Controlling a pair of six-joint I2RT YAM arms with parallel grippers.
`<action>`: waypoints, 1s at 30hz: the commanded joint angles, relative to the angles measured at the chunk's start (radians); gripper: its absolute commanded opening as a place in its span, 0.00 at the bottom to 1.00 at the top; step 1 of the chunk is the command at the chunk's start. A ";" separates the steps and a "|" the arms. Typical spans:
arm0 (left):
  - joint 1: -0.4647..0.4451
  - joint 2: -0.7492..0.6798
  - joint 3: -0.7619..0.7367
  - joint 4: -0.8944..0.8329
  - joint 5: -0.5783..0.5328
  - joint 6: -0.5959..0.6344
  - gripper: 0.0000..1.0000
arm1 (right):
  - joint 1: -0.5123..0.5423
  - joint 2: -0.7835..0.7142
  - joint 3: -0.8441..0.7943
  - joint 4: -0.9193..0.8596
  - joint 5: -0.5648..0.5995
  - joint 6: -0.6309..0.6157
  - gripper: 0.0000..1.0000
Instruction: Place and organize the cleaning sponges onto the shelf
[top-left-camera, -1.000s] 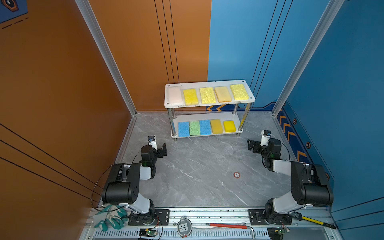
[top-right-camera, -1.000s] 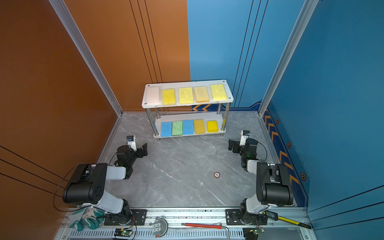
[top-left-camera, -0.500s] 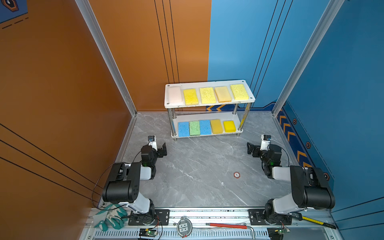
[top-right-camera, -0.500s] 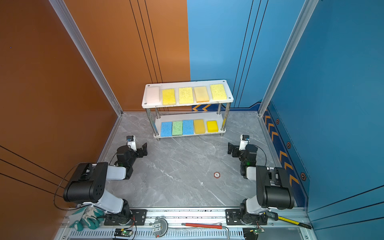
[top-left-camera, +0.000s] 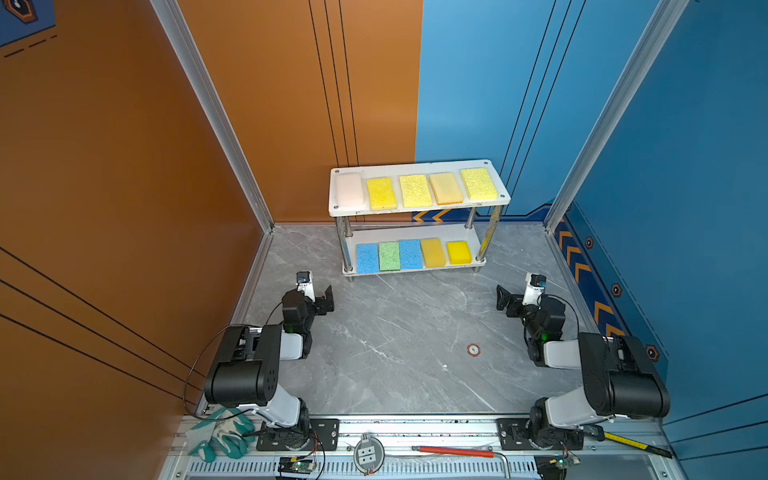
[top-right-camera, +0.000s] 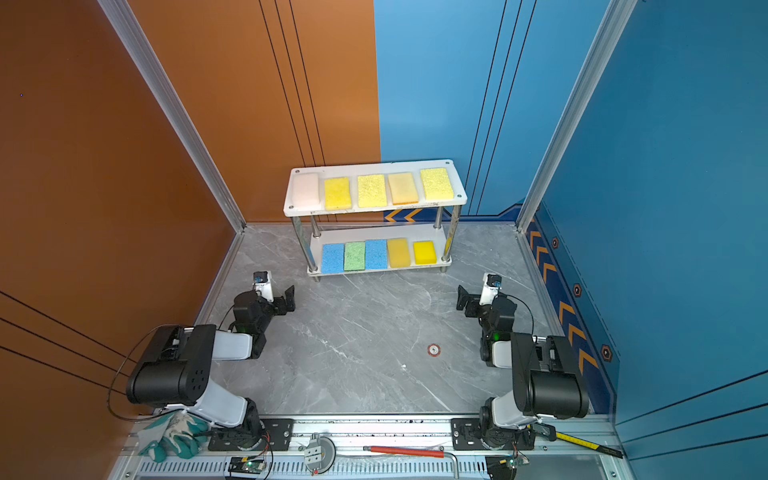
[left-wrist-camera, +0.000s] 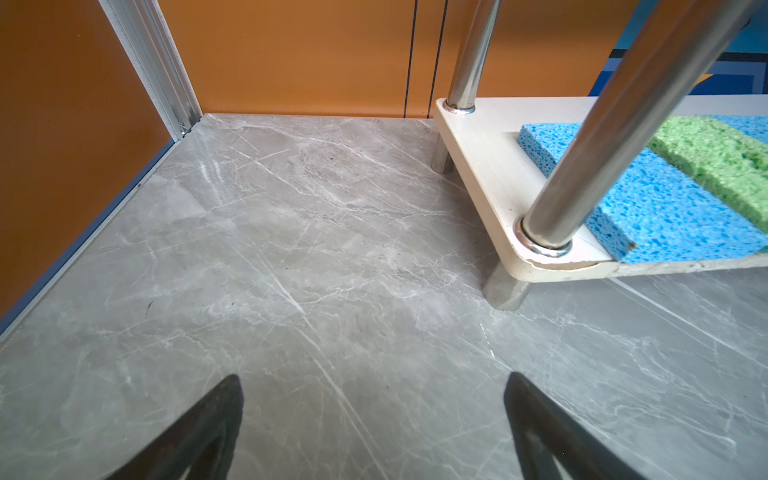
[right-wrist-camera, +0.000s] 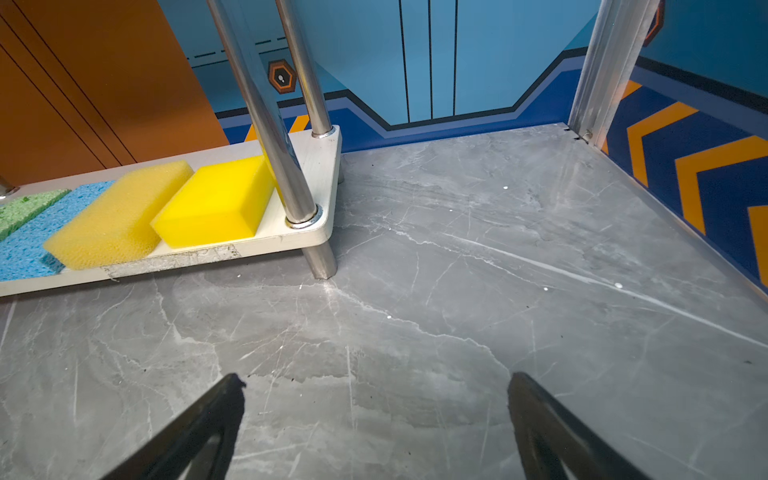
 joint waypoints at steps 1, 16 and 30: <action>-0.007 0.002 -0.005 0.023 0.019 0.013 0.98 | 0.006 0.039 -0.049 0.156 0.026 -0.004 1.00; -0.007 0.001 -0.003 0.023 0.019 0.012 0.98 | 0.009 0.071 -0.034 0.162 0.031 -0.002 1.00; -0.006 0.001 -0.004 0.023 0.019 0.012 0.98 | 0.027 0.058 0.051 -0.018 0.016 -0.029 1.00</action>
